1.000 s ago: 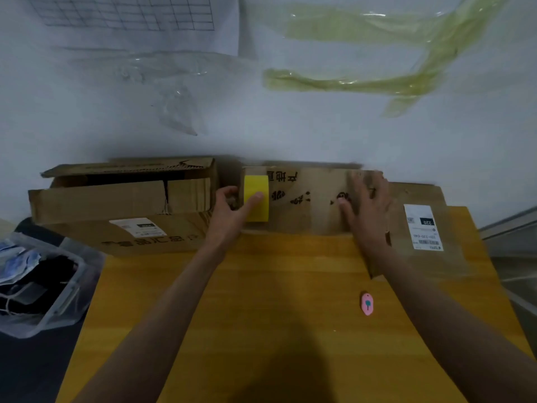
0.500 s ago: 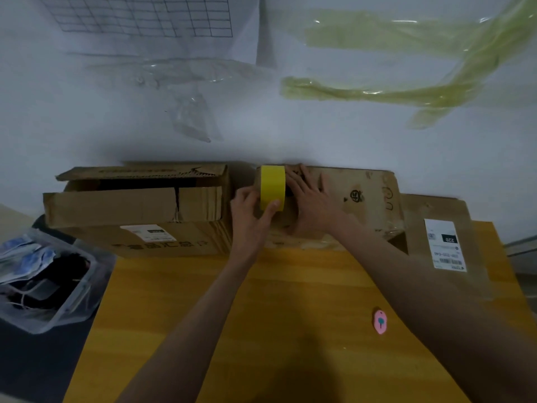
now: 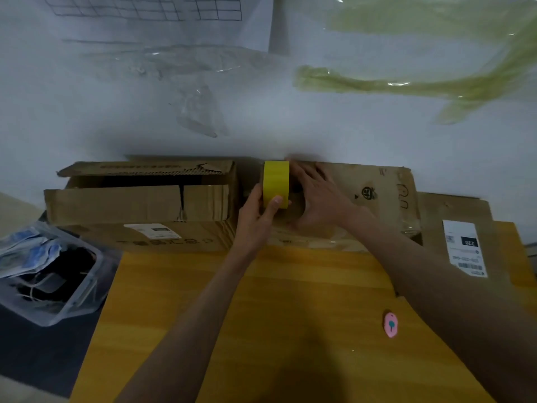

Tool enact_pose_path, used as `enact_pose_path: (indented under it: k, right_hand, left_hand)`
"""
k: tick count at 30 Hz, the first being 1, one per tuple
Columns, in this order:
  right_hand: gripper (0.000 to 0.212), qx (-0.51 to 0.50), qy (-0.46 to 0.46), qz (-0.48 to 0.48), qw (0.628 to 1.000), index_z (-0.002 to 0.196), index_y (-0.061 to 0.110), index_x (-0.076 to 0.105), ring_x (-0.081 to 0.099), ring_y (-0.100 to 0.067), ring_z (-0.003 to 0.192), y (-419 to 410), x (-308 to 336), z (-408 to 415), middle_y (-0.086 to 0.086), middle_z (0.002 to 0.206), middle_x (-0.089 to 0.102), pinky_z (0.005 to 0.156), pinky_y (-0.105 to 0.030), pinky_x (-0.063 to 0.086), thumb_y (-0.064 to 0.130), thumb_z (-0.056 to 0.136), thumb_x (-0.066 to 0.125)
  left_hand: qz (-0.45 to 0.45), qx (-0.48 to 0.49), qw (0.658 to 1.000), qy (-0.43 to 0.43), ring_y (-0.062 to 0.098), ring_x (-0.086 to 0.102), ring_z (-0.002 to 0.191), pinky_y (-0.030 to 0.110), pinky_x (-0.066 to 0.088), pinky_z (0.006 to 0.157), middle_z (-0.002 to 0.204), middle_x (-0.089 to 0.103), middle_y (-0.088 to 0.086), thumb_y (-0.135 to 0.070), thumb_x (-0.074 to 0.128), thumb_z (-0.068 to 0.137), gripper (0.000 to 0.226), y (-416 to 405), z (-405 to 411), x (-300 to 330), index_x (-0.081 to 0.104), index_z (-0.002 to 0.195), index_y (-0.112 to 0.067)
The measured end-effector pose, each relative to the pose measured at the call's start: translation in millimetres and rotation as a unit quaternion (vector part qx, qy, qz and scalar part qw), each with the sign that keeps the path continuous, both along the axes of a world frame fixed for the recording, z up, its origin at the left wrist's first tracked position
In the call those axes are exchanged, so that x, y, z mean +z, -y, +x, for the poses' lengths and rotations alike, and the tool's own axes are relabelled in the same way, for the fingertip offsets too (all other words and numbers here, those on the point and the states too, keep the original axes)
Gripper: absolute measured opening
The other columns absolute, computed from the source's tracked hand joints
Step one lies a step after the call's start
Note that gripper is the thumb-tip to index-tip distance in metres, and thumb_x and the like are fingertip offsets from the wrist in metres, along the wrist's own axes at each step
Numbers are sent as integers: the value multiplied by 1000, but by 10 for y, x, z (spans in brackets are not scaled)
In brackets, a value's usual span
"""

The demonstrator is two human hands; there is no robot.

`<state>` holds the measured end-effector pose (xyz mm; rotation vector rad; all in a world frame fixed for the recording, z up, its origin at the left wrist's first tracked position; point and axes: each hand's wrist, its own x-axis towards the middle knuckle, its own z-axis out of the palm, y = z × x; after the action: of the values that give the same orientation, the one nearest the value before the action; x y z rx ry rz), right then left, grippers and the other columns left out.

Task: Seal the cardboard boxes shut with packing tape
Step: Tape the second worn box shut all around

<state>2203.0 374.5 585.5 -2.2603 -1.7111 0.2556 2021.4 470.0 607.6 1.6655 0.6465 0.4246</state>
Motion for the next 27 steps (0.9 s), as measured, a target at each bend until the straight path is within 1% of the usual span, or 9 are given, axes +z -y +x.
enact_pose_path:
  k: [3, 5, 6, 9, 11, 14, 17, 23, 27]
  right_hand:
    - [133, -12, -10, 7, 1000, 159, 17, 12, 17, -18, 151, -4, -47, -12, 1, 163, 25, 123, -53, 9, 74, 56, 75]
    - [127, -17, -27, 22, 999, 158, 20, 16, 15, -16, 152, 19, -50, -12, 3, 162, 26, 123, -55, 8, 74, 58, 72]
    - [123, -14, -33, 29, 999, 158, 21, 18, 14, -16, 153, 32, -48, -11, 3, 162, 27, 123, -55, 7, 74, 59, 69]
    - [119, 3, -28, 31, 999, 157, 25, 22, 11, -16, 153, 67, -48, 6, 7, 161, 27, 123, -55, 3, 79, 59, 63]
    - [117, 11, -11, 18, 1000, 157, 28, 22, 8, -16, 154, 63, -59, 16, 10, 164, 23, 123, -56, 2, 82, 61, 62]
    - [113, 9, 20, 0, 1000, 158, 31, 21, 5, -17, 154, 44, -86, 20, 11, 165, 19, 123, -57, 2, 82, 65, 61]
    - [110, 15, 47, -2, 999, 158, 32, 22, 5, -19, 154, 44, -120, 22, 9, 166, 18, 122, -58, 3, 80, 67, 62]
    - [103, 30, 76, -12, 997, 157, 35, 24, 4, -22, 155, 57, -137, 31, 6, 167, 15, 121, -60, 2, 79, 69, 57]
    - [103, 38, 70, -48, 996, 158, 39, 17, -3, -23, 155, 41, -106, 53, 6, 168, 8, 121, -61, -1, 77, 69, 52]
  left_hand:
    - [-2, 10, 1000, -2, 8, 72, 101, 27, 56, 83, 109, 74, 2, -27, 55, 104, 36, 60, -3, 109, 54, 133, -6]
    - [3, 17, 1000, -7, 0, 71, 89, 14, 50, 70, 103, 74, 3, -28, 54, 105, 30, 168, -48, 192, 57, 125, -6]
    - [6, 24, 1000, -9, -3, 69, 83, 12, 48, 66, 97, 74, 0, -29, 54, 104, 27, 222, -81, 225, 58, 121, -7]
    - [11, 51, 999, -17, -2, 65, 70, 14, 47, 58, 82, 70, -7, -34, 54, 103, 24, 328, -177, 296, 60, 111, -12]
    - [28, 47, 998, -33, 4, 66, 69, 17, 47, 54, 82, 69, -4, -44, 54, 99, 30, 366, -257, 295, 60, 108, -15]
    - [-12, 21, 998, -62, 7, 70, 72, 21, 50, 57, 81, 72, 1, -48, 57, 93, 30, 439, -478, 161, 58, 103, -20]
    - [-48, -10, 997, -51, 13, 70, 83, 31, 53, 70, 85, 74, 2, -41, 56, 96, 25, 440, -626, -40, 56, 105, -17]
    - [-99, -8, 995, 0, 19, 69, 87, 25, 52, 77, 91, 69, 17, -26, 54, 103, 23, 490, -676, -202, 52, 109, -4]
    - [-109, -16, 994, 12, 20, 69, 84, 23, 52, 76, 95, 65, 23, -20, 54, 102, 23, 497, -650, -353, 52, 114, 0]
